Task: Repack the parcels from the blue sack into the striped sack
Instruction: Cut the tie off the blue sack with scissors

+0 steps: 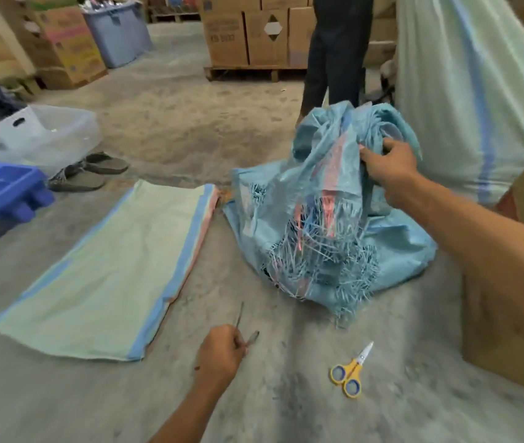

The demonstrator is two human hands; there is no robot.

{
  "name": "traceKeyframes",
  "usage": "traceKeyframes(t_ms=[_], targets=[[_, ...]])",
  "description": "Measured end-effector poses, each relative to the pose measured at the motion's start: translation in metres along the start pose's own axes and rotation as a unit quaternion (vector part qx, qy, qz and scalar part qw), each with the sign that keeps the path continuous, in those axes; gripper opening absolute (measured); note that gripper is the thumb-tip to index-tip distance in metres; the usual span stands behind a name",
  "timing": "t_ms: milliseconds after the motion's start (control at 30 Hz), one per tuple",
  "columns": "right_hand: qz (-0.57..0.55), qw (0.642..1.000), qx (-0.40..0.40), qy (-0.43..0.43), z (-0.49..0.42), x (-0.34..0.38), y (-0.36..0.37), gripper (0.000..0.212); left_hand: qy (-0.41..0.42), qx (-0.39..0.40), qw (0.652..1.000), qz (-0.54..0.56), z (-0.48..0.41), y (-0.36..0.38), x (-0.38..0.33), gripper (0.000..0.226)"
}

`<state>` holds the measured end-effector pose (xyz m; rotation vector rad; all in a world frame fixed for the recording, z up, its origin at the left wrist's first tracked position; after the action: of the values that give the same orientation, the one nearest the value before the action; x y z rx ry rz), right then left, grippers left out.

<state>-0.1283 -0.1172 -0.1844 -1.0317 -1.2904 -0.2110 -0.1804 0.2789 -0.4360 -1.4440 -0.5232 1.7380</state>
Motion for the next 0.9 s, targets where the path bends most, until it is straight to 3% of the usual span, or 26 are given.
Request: traceKeyframes(t_ms=[133, 233, 367, 500, 633, 700, 767, 867, 900], targets=[[-0.011, 0.999, 0.016, 0.031, 0.003, -0.008, 0.008, 0.017, 0.059, -0.029, 0.998, 0.001, 0.010, 0.007, 0.005, 0.012], [-0.006, 0.998, 0.023, 0.050, 0.009, -0.002, 0.005, 0.019, 0.108, -0.017, 0.994, -0.007, 0.007, 0.003, 0.003, 0.019], [-0.010, 0.997, 0.039, 0.068, 0.015, 0.011, -0.007, 0.012, 0.130, -0.042, 0.991, 0.003, 0.009, -0.015, -0.011, 0.051], [-0.026, 0.995, 0.041, 0.086, 0.021, 0.028, -0.035, 0.010, 0.131, -0.068, 0.988, 0.043, 0.004, -0.049, -0.040, 0.047], [-0.054, 0.991, 0.044, 0.111, 0.032, 0.037, -0.075, 0.005, 0.189, -0.099, 0.973, 0.090, -0.019, -0.096, -0.086, 0.044], [-0.067, 0.991, 0.038, 0.113, 0.036, 0.038, -0.096, 0.020, 0.213, -0.087, 0.969, 0.093, -0.035, -0.118, -0.114, 0.037], [-0.058, 0.989, 0.030, 0.131, 0.036, 0.032, -0.107, 0.026, 0.224, -0.059, 0.969, 0.085, -0.055, -0.132, -0.136, 0.046], [0.014, 0.988, 0.000, 0.151, 0.040, 0.008, -0.111, 0.023, 0.221, 0.021, 0.973, 0.059, -0.077, -0.137, -0.170, 0.053], [0.056, 0.986, -0.026, 0.154, 0.030, -0.007, -0.113, 0.032, 0.210, 0.055, 0.975, 0.048, -0.081, -0.133, -0.180, 0.053]])
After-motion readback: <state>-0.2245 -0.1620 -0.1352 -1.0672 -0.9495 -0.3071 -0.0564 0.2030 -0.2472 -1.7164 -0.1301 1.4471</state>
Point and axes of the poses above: each hand's wrist, its own z-axis away from the middle knuckle, its own y-axis out of the palm, x = y × z, the point moved 7 cm from there along -z, towards the middle knuckle, and after that the axes turned 14 degrees about z, right-handed, at the moved point
